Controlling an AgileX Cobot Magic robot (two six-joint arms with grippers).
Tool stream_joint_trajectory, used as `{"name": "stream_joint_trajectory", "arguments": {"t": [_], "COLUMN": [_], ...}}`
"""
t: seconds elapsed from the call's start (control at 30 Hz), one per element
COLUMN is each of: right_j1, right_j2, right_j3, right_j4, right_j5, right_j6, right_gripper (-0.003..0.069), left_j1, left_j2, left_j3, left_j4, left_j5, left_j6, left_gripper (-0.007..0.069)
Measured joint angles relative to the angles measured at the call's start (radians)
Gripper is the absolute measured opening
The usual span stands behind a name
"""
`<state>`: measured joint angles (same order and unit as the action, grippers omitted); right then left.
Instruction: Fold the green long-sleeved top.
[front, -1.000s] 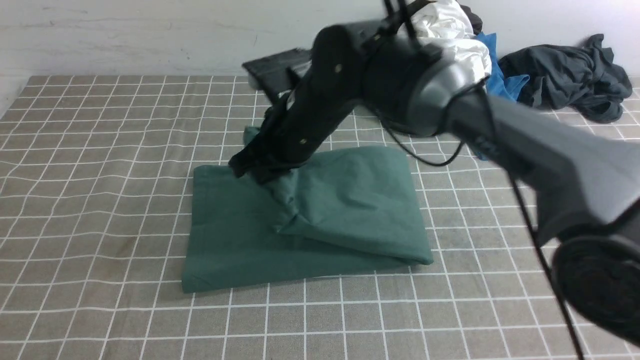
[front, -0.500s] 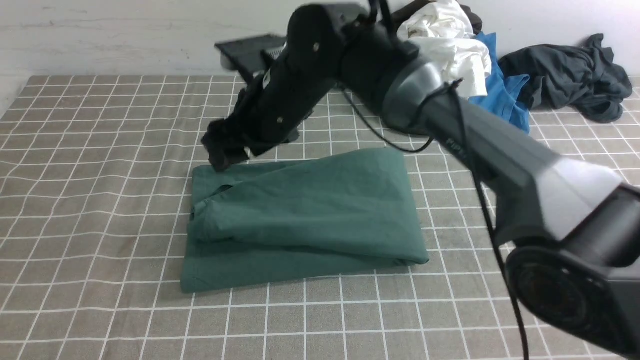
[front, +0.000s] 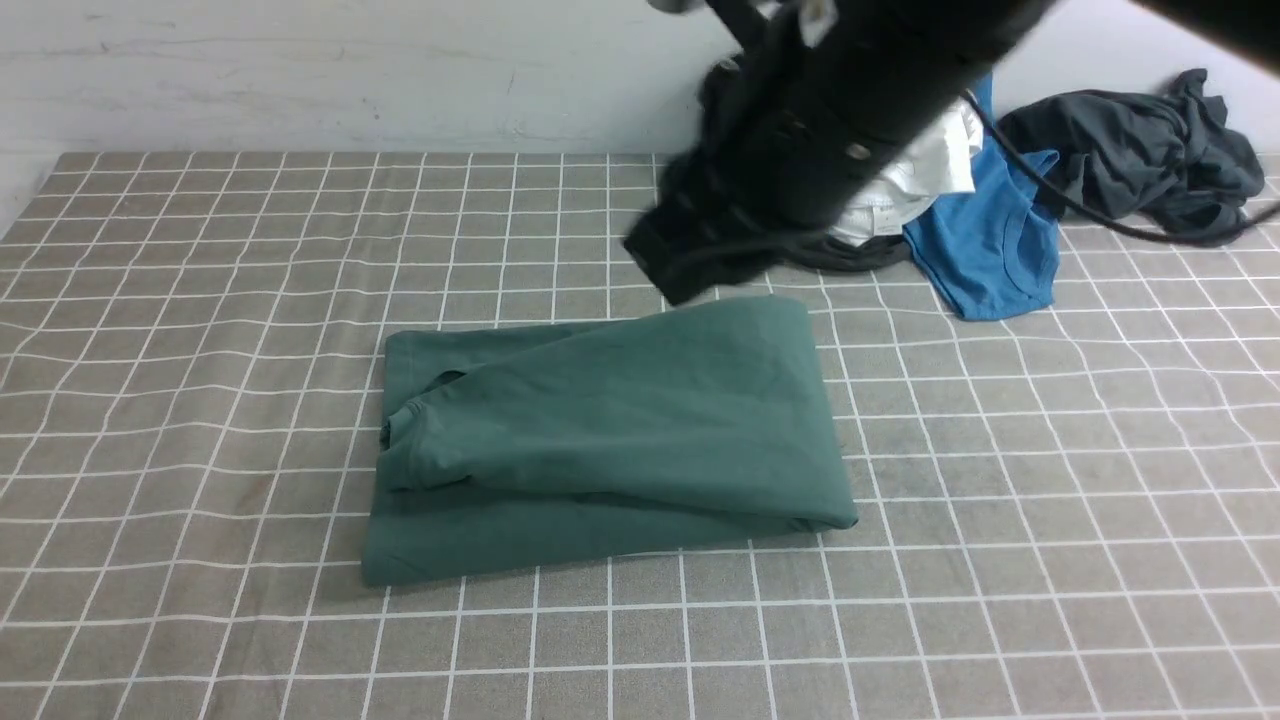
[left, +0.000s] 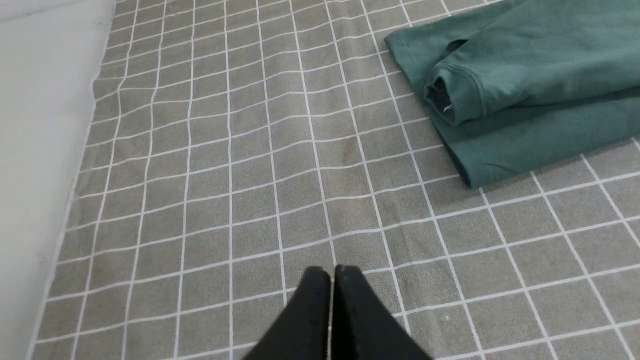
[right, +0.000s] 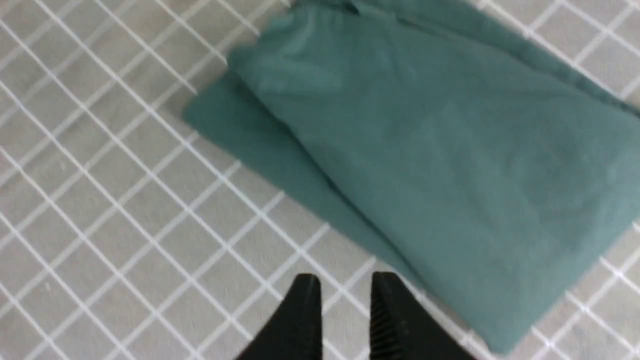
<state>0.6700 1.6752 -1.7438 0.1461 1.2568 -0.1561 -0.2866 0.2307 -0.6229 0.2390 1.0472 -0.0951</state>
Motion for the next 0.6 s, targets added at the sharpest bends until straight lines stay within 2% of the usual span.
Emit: {"name": "stream_joint_trajectory", "arguments": {"t": [0.07,0.13,0.47,0.6], "right_j1": [0.0,0.0,0.0,0.0], "right_j2": [-0.094,-0.177,-0.611,-0.709], "right_j3": [0.116,0.206,0.56,0.638], "right_j4": [-0.013,-0.014,-0.005,0.042], "right_j5": [-0.003,-0.028,-0.357,-0.406], "right_j6": [0.0,0.0,0.0,0.0], "right_gripper": [0.0034,0.0003,-0.0015,-0.0015], "left_j1": [0.0,0.0,0.0,0.0], "left_j2": [-0.048,-0.074,-0.097,-0.097], "left_j3": [0.053,0.082,0.128,0.128], "left_j4": [0.001,0.002,0.002,0.002], "left_j5": [-0.007,-0.006,-0.005,-0.005], "left_j6": [-0.001,-0.001,-0.001,-0.001], "left_gripper": [-0.0007,-0.0007,-0.0007,-0.0007]}}
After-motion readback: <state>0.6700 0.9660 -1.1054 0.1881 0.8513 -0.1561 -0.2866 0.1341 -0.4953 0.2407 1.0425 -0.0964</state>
